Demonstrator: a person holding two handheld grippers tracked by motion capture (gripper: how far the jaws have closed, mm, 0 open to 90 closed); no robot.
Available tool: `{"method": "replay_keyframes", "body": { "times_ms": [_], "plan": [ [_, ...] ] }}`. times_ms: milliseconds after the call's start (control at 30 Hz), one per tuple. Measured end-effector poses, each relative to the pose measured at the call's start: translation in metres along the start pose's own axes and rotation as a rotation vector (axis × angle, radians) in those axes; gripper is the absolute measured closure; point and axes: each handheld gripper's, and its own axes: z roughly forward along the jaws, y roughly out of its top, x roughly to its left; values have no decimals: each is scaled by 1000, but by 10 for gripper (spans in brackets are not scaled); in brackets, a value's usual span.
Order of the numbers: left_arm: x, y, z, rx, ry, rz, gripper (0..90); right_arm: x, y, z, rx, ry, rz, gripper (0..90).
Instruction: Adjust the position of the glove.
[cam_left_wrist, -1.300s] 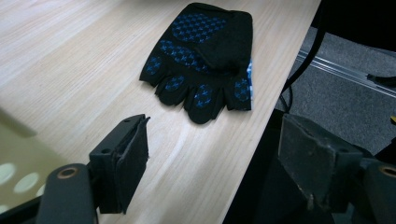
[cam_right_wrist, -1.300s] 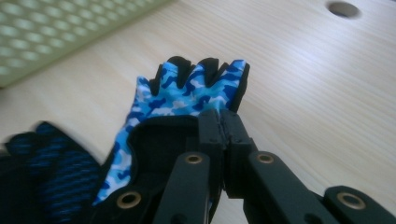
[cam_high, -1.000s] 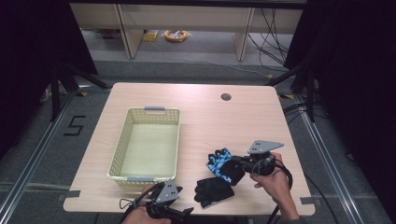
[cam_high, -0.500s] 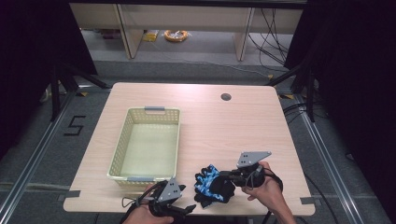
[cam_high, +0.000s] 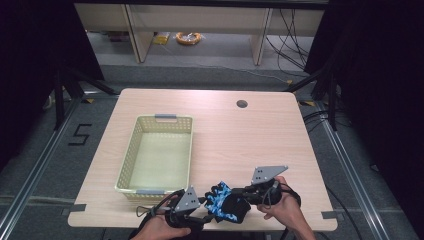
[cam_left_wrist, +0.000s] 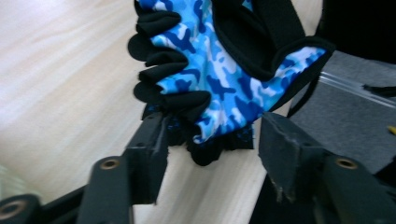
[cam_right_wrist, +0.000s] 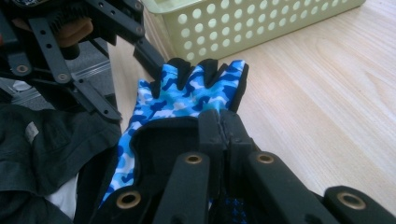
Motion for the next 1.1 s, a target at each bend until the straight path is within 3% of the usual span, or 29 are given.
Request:
{"method": "replay_keyframes", "body": {
  "times_ms": [33,133,167,233,267,367,433,467,667,733,767,967,1033,1100],
  "plan": [
    [0,0,1,13,-19,1,490,0,1,1,1,2,-8,894],
    [-2,1,2,10,-23,12,594,0,1,1,8,4,-1,894],
    [-2,2,1,20,-17,41,629,0,2,3,15,9,2,894],
    [-4,2,3,10,-28,18,666,-2,3,3,13,7,-9,894],
    [-4,2,4,7,-32,13,740,-3,4,6,14,9,-11,894],
    [-5,1,6,17,-39,3,796,-4,9,8,32,5,-16,894],
    [-4,1,7,23,-39,7,809,-5,13,10,48,17,-31,894],
    [-5,1,8,16,-56,-28,809,-5,13,10,48,17,-31,894],
    [-5,2,14,22,-88,-88,820,-12,26,20,141,22,-50,894],
    [-5,2,18,23,-77,-67,820,-13,27,22,148,27,-47,894],
    [-6,0,22,32,-81,-94,818,-16,27,26,173,16,-51,893],
    [-7,-5,32,57,-65,-88,797,-24,21,41,218,32,-64,888],
    [-6,-7,34,77,-54,-61,779,-26,18,44,244,16,-62,878],
    [-6,-8,35,76,-58,-73,770,-27,15,46,250,-5,-39,854]
  ]
}}
